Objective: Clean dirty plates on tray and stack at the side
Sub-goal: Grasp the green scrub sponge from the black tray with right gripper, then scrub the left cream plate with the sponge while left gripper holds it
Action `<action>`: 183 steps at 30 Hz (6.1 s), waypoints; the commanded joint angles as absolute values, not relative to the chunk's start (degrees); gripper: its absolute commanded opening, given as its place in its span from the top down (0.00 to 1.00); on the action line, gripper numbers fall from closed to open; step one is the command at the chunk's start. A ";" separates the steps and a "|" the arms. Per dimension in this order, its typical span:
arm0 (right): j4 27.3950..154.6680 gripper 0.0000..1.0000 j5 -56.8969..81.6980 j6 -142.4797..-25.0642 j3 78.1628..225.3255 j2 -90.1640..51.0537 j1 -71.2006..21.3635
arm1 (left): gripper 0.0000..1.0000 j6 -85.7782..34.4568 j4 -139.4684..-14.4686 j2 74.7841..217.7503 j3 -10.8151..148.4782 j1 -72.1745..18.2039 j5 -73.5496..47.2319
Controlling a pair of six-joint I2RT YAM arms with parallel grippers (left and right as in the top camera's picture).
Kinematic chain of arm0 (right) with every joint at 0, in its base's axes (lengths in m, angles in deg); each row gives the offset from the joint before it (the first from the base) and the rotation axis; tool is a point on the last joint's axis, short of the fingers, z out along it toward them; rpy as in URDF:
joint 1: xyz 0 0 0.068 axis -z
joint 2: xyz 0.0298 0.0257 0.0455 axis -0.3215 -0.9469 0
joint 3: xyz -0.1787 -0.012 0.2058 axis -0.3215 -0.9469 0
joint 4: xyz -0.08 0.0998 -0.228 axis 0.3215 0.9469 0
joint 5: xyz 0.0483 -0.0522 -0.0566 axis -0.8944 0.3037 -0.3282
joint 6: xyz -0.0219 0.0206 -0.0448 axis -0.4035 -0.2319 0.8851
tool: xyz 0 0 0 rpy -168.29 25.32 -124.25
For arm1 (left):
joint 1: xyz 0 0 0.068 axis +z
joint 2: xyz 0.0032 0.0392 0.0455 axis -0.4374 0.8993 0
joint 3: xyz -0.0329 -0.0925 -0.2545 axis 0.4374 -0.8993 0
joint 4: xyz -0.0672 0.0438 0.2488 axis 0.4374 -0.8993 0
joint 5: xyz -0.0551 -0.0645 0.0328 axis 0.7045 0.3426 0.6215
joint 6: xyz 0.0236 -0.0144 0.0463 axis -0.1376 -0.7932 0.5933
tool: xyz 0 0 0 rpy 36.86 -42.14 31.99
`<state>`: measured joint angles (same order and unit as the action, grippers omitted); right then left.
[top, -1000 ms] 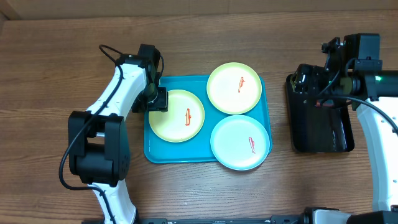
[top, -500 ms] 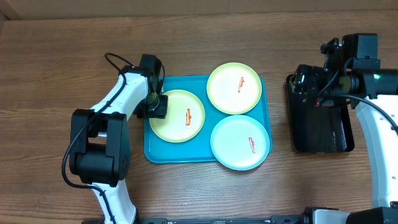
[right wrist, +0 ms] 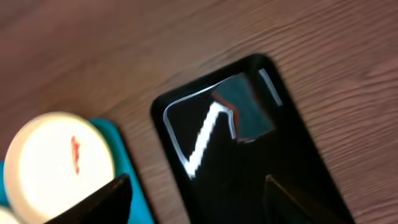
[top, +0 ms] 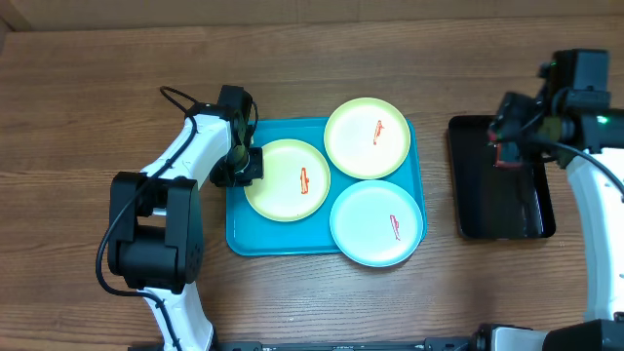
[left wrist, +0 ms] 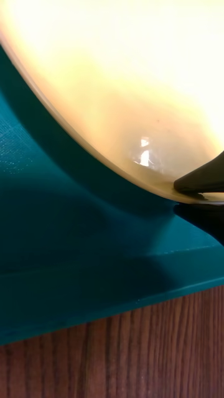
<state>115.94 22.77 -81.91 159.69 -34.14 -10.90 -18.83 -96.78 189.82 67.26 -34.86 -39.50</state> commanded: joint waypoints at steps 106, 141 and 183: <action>124.75 0.96 8.96 -85.28 171.36 -53.79 -35.07 | 0.96 -17.50 -98.40 190.65 66.67 -33.47 -31.89; 100.62 0.96 7.69 -103.25 171.30 -77.03 -59.38 | 0.96 -17.76 -98.40 190.65 66.67 -33.36 -35.98; 96.92 0.96 6.01 -92.36 175.03 -76.72 -58.35 | 0.96 -17.26 -98.20 190.65 66.67 -30.73 -35.41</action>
